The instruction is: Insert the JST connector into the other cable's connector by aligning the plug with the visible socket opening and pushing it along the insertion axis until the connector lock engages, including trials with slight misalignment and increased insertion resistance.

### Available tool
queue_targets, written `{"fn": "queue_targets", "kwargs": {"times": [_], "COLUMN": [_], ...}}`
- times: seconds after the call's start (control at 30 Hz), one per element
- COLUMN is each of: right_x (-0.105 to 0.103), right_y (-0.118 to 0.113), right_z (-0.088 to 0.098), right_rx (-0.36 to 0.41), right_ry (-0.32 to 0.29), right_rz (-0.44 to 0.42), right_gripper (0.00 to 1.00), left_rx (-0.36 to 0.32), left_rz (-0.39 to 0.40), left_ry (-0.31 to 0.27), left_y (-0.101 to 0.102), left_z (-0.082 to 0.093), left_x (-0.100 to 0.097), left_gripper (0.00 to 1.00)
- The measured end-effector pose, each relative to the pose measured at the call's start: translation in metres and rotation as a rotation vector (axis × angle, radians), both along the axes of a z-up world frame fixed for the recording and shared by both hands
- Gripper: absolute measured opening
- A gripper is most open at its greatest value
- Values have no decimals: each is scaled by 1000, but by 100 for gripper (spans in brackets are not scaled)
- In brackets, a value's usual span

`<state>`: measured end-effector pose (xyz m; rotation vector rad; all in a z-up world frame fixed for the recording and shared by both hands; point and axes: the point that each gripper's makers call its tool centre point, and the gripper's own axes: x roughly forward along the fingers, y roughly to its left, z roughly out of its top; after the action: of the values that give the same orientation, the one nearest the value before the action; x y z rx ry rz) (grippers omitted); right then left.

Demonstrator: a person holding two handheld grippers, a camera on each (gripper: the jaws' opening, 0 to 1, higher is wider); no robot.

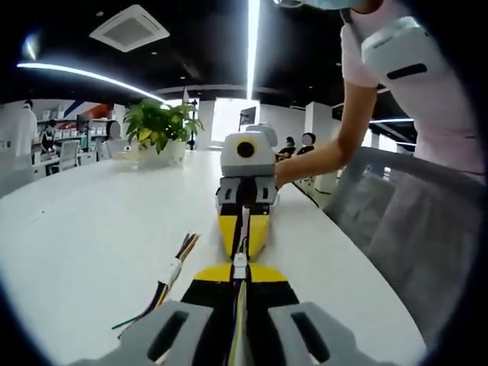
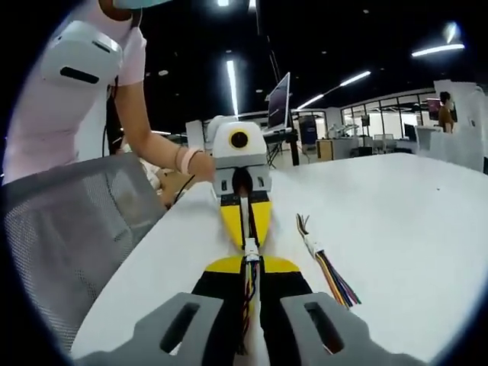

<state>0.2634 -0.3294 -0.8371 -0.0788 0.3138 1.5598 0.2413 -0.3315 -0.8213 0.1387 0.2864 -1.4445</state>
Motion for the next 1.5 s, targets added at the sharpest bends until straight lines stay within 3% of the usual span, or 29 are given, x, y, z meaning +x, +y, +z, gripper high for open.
{"fn": "queue_targets", "kwargs": {"times": [0.1,0.47,0.53,0.63,1.0,1.17,1.5], "right_x": [4,11,11,14,15,13,8], "right_y": [2,3,1,2,3,3,4], "right_z": [-6,-6,-6,-6,-7,-5,-5], "right_rx": [-14,-23,-26,-22,-38,-29,-29], "right_ry": [2,-7,-10,-11,-78,-61,-33], "right_rz": [-3,-12,-12,-28,-35,-36,-32], "right_gripper": [2,3,3,3,4,4,6], "left_rx": [6,-5,-9,-16,-10,3,11], "left_rz": [13,25,23,38,67,74,111], "left_ry": [17,-3,-8,-7,-13,-21,33], "left_y": [1,1,5,5,3,2,2], "left_z": [-3,5,-14,-15,-16,-16,-15], "left_x": [1,1,36,41,40,40,38], "left_gripper": [0,0,0,0,1,2,6]}}
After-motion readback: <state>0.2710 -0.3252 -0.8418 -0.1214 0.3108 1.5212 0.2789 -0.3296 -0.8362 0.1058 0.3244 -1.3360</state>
